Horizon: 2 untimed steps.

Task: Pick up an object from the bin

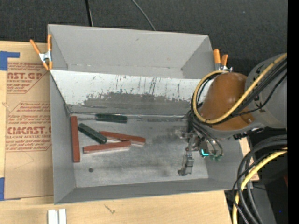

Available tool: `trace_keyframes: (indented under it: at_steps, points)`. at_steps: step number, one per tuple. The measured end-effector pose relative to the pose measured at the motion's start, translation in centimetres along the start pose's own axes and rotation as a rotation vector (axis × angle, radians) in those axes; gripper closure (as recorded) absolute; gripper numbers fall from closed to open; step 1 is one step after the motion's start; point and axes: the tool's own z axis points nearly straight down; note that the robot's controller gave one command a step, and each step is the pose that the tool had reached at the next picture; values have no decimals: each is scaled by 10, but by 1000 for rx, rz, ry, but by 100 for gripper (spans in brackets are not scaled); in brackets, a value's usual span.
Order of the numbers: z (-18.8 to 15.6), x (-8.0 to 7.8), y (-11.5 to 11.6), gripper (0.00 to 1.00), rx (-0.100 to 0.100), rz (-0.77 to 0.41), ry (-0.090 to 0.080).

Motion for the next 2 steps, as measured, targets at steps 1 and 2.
trace_keyframes:
  at_steps: [1, 2]
  points:
    - [-4, -2, 0, 0, 1, -1, -7]
    - [13, 4, 43, 0, 2, -57, -9]
